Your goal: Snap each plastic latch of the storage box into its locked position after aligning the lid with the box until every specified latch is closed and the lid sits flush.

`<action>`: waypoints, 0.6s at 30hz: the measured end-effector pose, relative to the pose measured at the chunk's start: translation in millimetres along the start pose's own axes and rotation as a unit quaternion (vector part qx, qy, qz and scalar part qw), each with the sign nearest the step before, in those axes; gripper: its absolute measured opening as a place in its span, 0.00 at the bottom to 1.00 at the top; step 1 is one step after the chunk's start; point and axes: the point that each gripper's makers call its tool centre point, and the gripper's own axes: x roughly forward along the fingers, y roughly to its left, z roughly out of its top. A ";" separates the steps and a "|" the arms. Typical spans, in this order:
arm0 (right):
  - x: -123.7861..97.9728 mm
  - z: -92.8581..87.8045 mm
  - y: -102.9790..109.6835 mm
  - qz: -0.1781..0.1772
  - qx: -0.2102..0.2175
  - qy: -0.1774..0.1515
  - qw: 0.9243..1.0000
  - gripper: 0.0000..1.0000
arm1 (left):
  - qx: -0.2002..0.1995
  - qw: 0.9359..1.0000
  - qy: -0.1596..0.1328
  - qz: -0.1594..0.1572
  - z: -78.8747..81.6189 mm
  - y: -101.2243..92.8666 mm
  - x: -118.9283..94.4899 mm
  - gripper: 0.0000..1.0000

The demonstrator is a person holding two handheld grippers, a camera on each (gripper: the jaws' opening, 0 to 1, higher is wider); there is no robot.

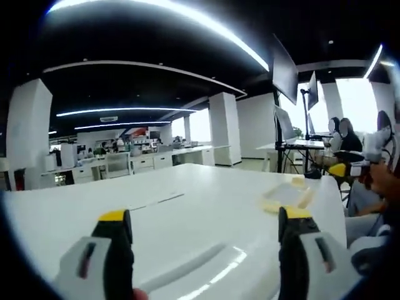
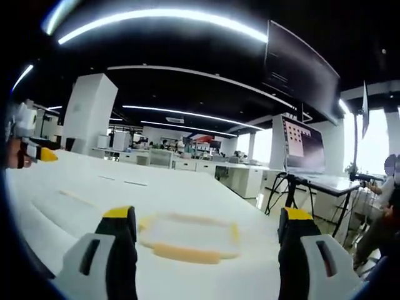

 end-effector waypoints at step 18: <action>-1.5 -2.5 -8.8 -0.002 0.007 0.003 1.000 0.94 | 0.016 0.996 0.048 -0.069 -17.1 -30.1 34.0 1.00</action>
